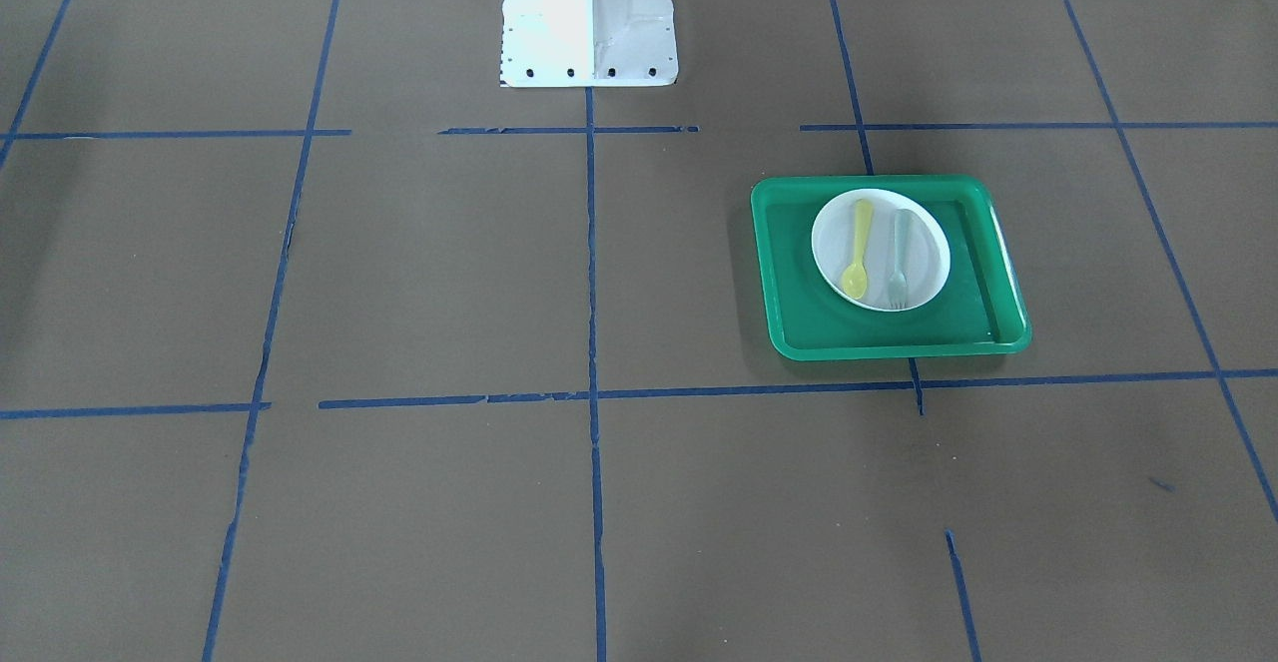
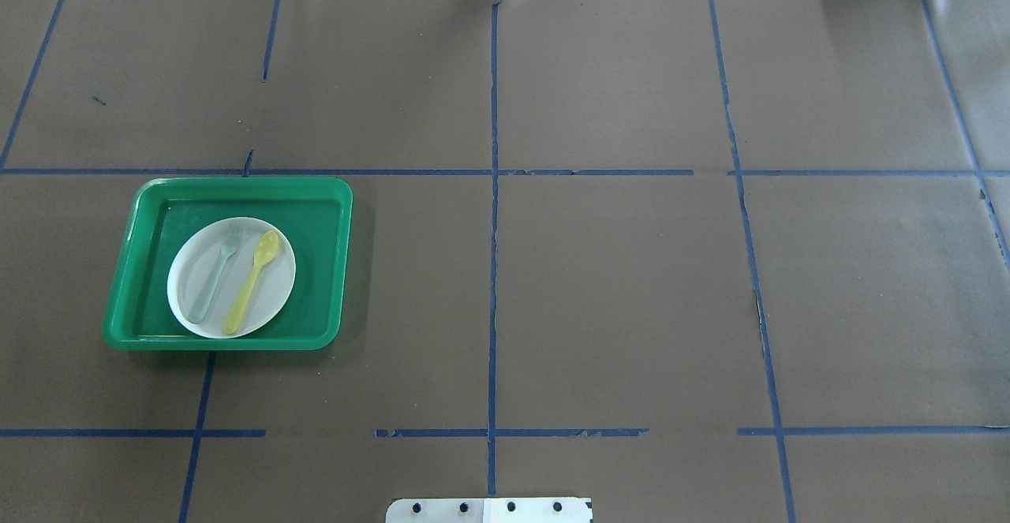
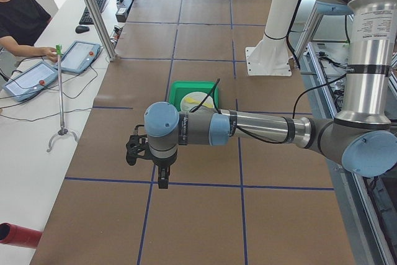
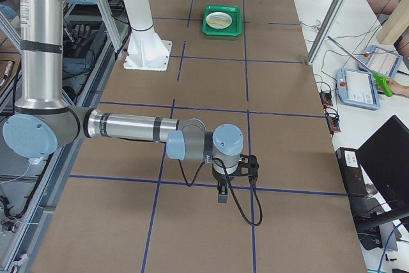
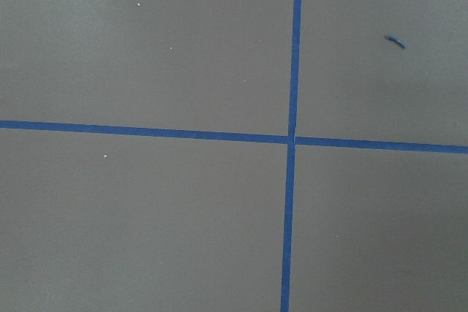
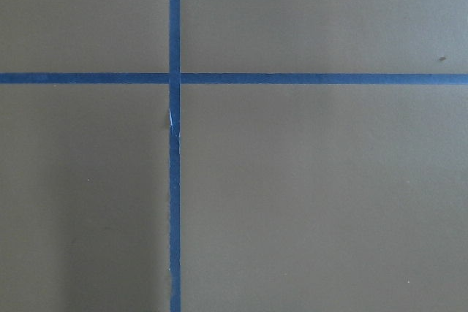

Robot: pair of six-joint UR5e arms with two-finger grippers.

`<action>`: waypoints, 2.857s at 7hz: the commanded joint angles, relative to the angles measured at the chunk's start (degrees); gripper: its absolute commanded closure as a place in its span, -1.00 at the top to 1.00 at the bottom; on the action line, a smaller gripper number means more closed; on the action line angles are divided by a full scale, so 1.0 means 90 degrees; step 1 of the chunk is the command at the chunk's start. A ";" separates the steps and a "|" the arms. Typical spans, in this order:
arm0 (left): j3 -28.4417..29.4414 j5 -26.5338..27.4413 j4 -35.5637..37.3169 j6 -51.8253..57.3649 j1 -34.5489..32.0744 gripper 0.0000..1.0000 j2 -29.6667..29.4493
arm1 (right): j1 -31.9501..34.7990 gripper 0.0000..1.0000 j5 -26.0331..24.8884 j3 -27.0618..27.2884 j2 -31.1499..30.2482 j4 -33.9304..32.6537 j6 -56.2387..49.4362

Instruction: Place spoon

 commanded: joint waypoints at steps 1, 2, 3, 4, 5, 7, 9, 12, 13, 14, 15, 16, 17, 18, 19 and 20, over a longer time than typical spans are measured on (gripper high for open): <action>0.0081 0.0021 0.0005 0.0061 0.0020 1.00 -0.0001 | 0.0000 1.00 0.0000 0.0000 0.0000 0.0000 0.0000; 0.0188 0.0021 -0.0005 0.0014 0.0021 1.00 0.0037 | 0.0000 1.00 -0.0010 0.0000 0.0000 0.0000 0.0000; 0.0267 -0.0047 -0.0072 0.0052 0.0030 1.00 0.0067 | 0.0000 1.00 0.0000 0.0000 -0.0010 0.0000 0.0000; 0.0219 -0.0048 -0.0363 0.0052 0.0030 1.00 0.0164 | 0.0000 1.00 0.0000 0.0010 0.0000 0.0000 0.0000; 0.0190 -0.0067 -0.0588 0.0072 0.0117 1.00 0.0174 | 0.0000 1.00 -0.0010 0.0000 0.0000 0.0000 0.0000; 0.0180 -0.0019 -0.1514 -0.0529 0.1867 1.00 0.0097 | 0.0000 1.00 -0.0010 0.0000 -0.0010 0.0000 0.0000; -0.0112 0.0030 -0.3209 -0.2448 0.2993 0.98 0.0077 | 0.0000 1.00 -0.0010 0.0000 0.0000 0.0000 0.0000; -0.0835 0.0782 -0.3306 -0.3724 0.4645 0.69 -0.0226 | 0.0000 1.00 0.0000 0.0000 0.0000 0.0000 0.0000; -0.0846 0.0792 -0.3286 -0.3959 0.4891 0.62 -0.0448 | 0.0000 1.00 -0.0010 0.0000 0.0000 0.0000 0.0000; -0.0797 0.0802 -0.3267 -0.4280 0.5242 0.57 -0.0586 | 0.0000 1.00 0.0000 0.0010 0.0000 0.0000 0.0000; -0.0739 0.1140 -0.3267 -0.4506 0.5593 0.56 -0.0761 | 0.0000 1.00 0.0000 0.0010 0.0000 0.0000 0.0000; -0.0593 0.1250 -0.3257 -0.4702 0.5887 0.55 -0.0956 | 0.0000 1.00 -0.0010 0.0000 -0.0010 0.0000 0.0000; -0.0437 0.1261 -0.3257 -0.4733 0.6006 0.51 -0.1113 | 0.0000 1.00 0.0000 0.0010 0.0000 0.0000 0.0000; -0.0291 0.1377 -0.3257 -0.4733 0.6017 0.50 -0.1240 | 0.0000 1.00 0.0000 0.0000 0.0000 0.0000 0.0000; -0.0202 0.1533 -0.3257 -0.4733 0.6152 0.48 -0.1271 | 0.0000 1.00 0.0000 0.0000 0.0000 0.0000 0.0000; -0.0182 0.1573 -0.3257 -0.4733 0.6163 0.43 -0.1271 | 0.0000 1.00 0.0000 0.0010 0.0000 0.0000 0.0000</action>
